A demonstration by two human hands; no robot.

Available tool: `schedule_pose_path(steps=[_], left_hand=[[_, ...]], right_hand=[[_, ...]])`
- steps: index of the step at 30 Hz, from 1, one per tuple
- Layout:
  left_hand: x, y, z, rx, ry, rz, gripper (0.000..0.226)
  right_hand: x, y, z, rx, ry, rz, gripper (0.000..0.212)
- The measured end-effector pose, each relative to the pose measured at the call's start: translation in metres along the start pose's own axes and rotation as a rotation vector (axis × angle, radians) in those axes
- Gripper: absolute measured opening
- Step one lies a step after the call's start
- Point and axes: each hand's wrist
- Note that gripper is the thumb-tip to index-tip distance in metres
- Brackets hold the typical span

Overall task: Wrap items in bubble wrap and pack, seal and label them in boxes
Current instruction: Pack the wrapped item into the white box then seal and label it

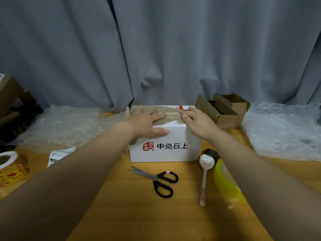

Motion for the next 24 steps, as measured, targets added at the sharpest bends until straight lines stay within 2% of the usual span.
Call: schedule_pose_path(steps=[2,5,8,10,12,15,17,20,22,24], left_hand=[[0.0,-0.006,-0.001,-0.006,-0.023,-0.003,0.081],[0.0,-0.023,-0.009,0.019,-0.264,0.021,0.078],[0.003,-0.041,-0.025,0.1,-0.502,-0.073,0.066],[0.006,-0.053,-0.038,0.178,-0.561,-0.165,0.057],[0.012,-0.065,-0.051,0.218,-0.569,-0.222,0.05],[0.025,-0.079,-0.069,0.224,-0.537,-0.273,0.044],[0.033,-0.081,-0.077,0.216,-0.497,-0.288,0.04],[0.038,-0.076,-0.087,0.189,-0.428,-0.378,0.034],[0.04,-0.073,-0.094,0.195,-0.389,-0.392,0.032],[0.042,-0.074,-0.1,0.212,-0.35,-0.375,0.031]], right_hand=[[-0.004,-0.003,-0.014,0.019,-0.022,0.177,0.045],[-0.017,-0.013,-0.041,0.086,-0.004,0.256,0.058],[-0.033,-0.019,-0.062,0.163,0.002,-0.01,0.064],[-0.041,-0.021,-0.076,0.236,0.051,-0.205,0.061],[-0.04,-0.025,-0.091,0.317,0.213,-0.33,0.064],[-0.02,-0.032,-0.116,0.385,0.424,-0.325,0.079],[-0.008,-0.036,-0.129,0.339,0.455,-0.278,0.093],[-0.016,-0.039,-0.139,0.309,0.523,-0.215,0.095],[-0.024,-0.044,-0.144,0.273,0.6,-0.302,0.092],[-0.028,-0.045,-0.146,0.25,0.585,-0.352,0.081]])
Point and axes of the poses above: each hand's wrist, its own z-axis towards the middle knuckle, its own x-axis out of the palm, y = z × x, and after that the axes turned 2 degrees about -y, right-handed
